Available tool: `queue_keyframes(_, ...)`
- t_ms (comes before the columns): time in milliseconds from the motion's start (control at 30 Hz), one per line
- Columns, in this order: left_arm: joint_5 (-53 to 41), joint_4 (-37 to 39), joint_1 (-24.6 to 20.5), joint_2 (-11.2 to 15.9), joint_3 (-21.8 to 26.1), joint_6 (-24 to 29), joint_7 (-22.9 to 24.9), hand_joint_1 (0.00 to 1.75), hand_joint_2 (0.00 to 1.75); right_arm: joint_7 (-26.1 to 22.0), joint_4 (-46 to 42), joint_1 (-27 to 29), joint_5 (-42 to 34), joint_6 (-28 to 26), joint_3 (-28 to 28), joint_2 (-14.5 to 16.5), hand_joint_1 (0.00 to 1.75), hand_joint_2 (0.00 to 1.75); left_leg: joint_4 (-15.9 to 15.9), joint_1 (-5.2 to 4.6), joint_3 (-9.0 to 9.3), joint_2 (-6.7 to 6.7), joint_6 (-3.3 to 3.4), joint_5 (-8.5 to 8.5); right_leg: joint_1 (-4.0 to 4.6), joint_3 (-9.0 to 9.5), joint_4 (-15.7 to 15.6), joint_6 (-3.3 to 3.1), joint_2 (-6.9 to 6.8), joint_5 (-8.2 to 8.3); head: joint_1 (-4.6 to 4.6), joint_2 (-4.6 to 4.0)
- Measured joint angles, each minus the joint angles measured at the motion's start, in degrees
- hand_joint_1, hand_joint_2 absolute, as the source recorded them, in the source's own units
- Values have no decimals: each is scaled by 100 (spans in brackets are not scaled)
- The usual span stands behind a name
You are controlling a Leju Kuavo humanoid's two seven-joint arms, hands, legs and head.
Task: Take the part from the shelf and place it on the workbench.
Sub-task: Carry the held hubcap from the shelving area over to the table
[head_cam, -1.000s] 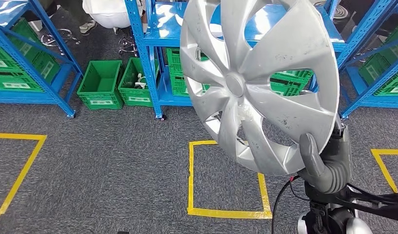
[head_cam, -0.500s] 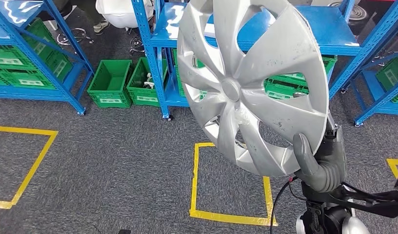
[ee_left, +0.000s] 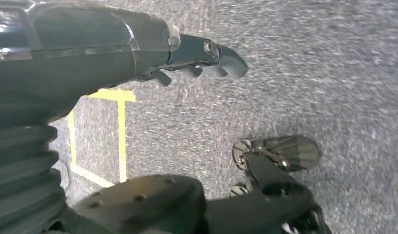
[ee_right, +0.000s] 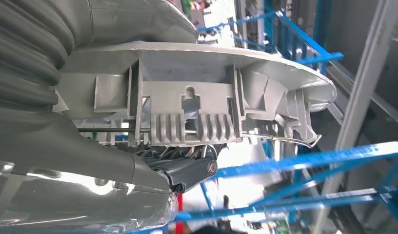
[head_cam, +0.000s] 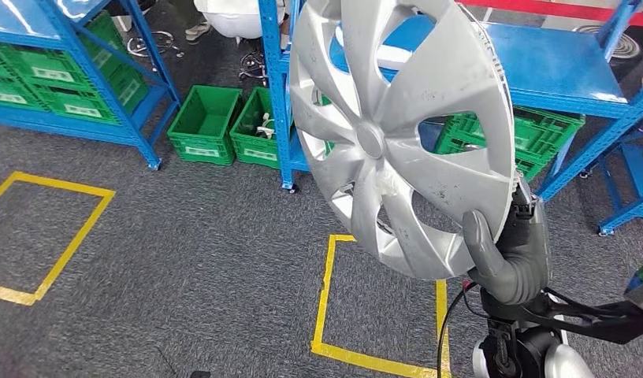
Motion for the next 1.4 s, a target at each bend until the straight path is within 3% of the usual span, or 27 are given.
queue_keyframes(67, -3, 0, -1, -10, 1, -1, -1, 0, 175, 8, -9, -7, 12, -5, -2, -2, 175, 175, -43, 36, 34, -143, 46, 23, -24, -98, 291, 61, 193, -212, 29, 1)
queue_keyframes(100, -5, 0, -5, -19, 2, -1, -2, 0, 175, 13, -13, -8, 18, -10, -3, -3, 175, 175, -50, 44, 45, -214, 62, 27, -39, -247, 622, 80, 337, -386, 54, 0)
queue_keyframes(167, -9, 0, -6, -38, 2, -4, -2, 0, 175, 28, -14, -2, 24, -20, -1, -4, 175, 175, -49, 40, 56, -365, 79, 26, -51, -638, 1390, 100, 480, -679, 95, 0)
queue_keyframes(200, -10, 0, 0, -48, 2, -5, -2, 0, 175, 38, -13, 3, 24, -24, 0, -4, 175, 175, -48, 37, 63, -442, 82, 24, -52, -767, 1603, 100, 499, -694, 103, 0)
queue_keyframes(233, -10, 0, 7, -53, 2, -7, -1, 0, 175, 44, -12, 6, 24, -26, 1, -4, 175, 175, -46, 34, 73, -516, 83, 23, -52, -803, 1604, 92, 512, -588, 107, 1)
queue_keyframes(267, -10, 0, 12, -57, 2, -8, -1, 0, 175, 48, -12, 6, 25, -27, 2, -4, 175, 175, -45, 34, 89, -589, 81, 21, -52, -733, 1375, 75, 532, -372, 112, 1)
queue_keyframes(333, -10, 0, 11, -67, 2, -7, -2, 0, 175, 49, -13, -6, 26, -27, 2, -4, 175, 175, -40, 27, 110, -715, 65, 9, -56, -448, 623, 20, 680, 99, 119, 0)
queue_keyframes(367, -10, 0, 9, -72, 2, -7, -3, 0, 175, 49, -14, -14, 26, -27, 2, -4, 175, 175, -34, 25, 103, -768, 50, 6, -58, -320, 304, -8, 756, 225, 122, 0)
queue_keyframes(400, -10, 0, 10, -75, 2, -7, -4, 0, 175, 49, -16, -22, 27, -27, 2, -3, 175, 175, -31, 27, 83, -807, 27, 10, -56, -249, 121, -32, 814, 261, 121, 0)
queue_keyframes(467, -10, 0, 21, -79, 1, -8, -10, 0, 175, 49, -19, -37, 28, -27, 3, -2, 175, 175, -39, 38, 42, -877, -30, 30, -54, -210, 12, -65, 788, 226, 118, 0)
queue_keyframes(500, -10, 0, 29, -75, 1, -8, -15, 0, 175, 49, -20, -47, 28, -27, 4, -2, 175, 175, -31, 33, 28, -828, -60, 18, -62, -201, -15, -88, 742, 235, 117, -1)
queue_keyframes(567, -9, 0, 30, -70, 1, -8, -20, 0, 175, 48, -26, -57, 34, -27, 5, -3, 175, 175, 189, 15, -85, -563, -121, -152, -90, -165, -73, -139, 640, 258, 88, 0)
queue_keyframes(633, -9, 0, 18, -70, 0, -10, -20, 0, 175, 47, -31, -56, 42, -27, 8, -4, 175, 175, 818, 45, -409, -324, -186, -488, -100, -146, -88, -171, 530, 255, 47, 0)
queue_keyframes(700, -7, 0, 13, -76, 1, -13, -20, 0, 175, 47, -28, -51, 52, -27, 22, -3, 175, 175, 1424, 97, -737, -308, -241, -672, -103, -142, -82, -172, 409, 241, 28, 1)
queue_keyframes(733, -5, 0, 14, -76, 1, -14, -20, 0, 175, 47, -27, -48, 59, -27, 31, -2, 175, 175, 1476, 116, -774, -304, -261, -615, -107, -135, -78, -161, 351, 230, 23, 1)
queue_keyframes(800, -2, 1, 15, -75, 1, -15, -20, 0, 175, 47, -26, -49, 73, -27, 48, -2, 175, 175, 959, 138, -504, -206, -281, -245, -116, -106, -61, -122, 248, 194, 13, 0)
queue_keyframes(833, -1, 2, 13, -74, 1, -15, -20, 0, 175, 47, -26, -51, 75, -27, 52, -2, 175, 175, 593, 127, -304, -59, -285, -98, -110, -89, -48, -92, 204, 170, 5, -1)
queue_keyframes(900, 0, 1, 4, -76, 1, -15, -20, 0, 175, 47, -26, -55, 77, -26, 55, -2, 175, 175, 118, 88, -59, 172, -218, 27, -79, -64, -15, -25, 119, 120, 3, -1)
queue_keyframes(933, 0, 1, 2, -78, 2, -15, -20, 0, 175, 47, -26, -55, 77, -25, 56, -1, 175, 175, 66, 63, -41, 204, -171, -2, -65, -50, -15, 6, 70, 107, 13, 0)
queue_keyframes(1000, 1, 1, 5, -76, 2, -15, -18, 0, 175, 47, -27, -58, 80, -23, 57, 1, 175, 175, 48, 58, -49, 75, -70, 10, -71, -13, -27, 63, -18, 75, 38, 0)
queue_keyframes(1067, 1, 2, 0, -72, 2, -15, -15, 0, 175, 46, -27, -57, 83, -22, 55, 3, 175, 175, 30, 73, -42, -71, 3, 31, -98, -60, 158, 115, 129, -100, 56, 0)
queue_keyframes(1133, 1, 1, -10, -74, 2, -16, -14, 0, 175, 45, -27, -49, 85, -22, 54, 2, 175, 175, 26, 70, -38, -220, 56, 42, -108, -337, 809, 130, 391, -471, 97, 0)
queue_keyframes(1200, 1, 0, -7, -78, 2, -17, -13, 0, 175, 45, -23, -41, 85, -22, 55, 2, 175, 175, 28, 43, -35, -379, 85, 46, -101, -681, 1509, 107, 489, -719, 125, 1)
queue_keyframes(1233, 1, 1, -1, -78, 2, -17, -11, 0, 175, 45, -20, -38, 85, -22, 56, 3, 175, 175, 29, 26, -30, -457, 91, 48, -94, -756, 1623, 84, 502, -687, 130, 0)
queue_keyframes(1267, 1, 1, 4, -77, 2, -17, -10, 0, 175, 45, -16, -37, 85, -22, 56, 3, 175, 175, 30, 10, -22, -534, 94, 49, -86, -738, 1526, 52, 515, -545, 135, 0)
queue_keyframes(1333, 1, 2, 8, -77, 2, -17, -9, 0, 175, 45, -13, -44, 85, -21, 56, 4, 175, 175, 29, -13, 0, -674, 96, 50, -56, -486, 855, -43, 615, -90, 144, -1)
queue_keyframes(1400, 1, 1, 4, -87, 5, -17, -9, 0, 175, 44, -15, -55, 85, -20, 56, 4, 175, 175, 40, -25, -20, -788, 82, 54, -35, -247, 254, -128, 780, 169, 140, -1)
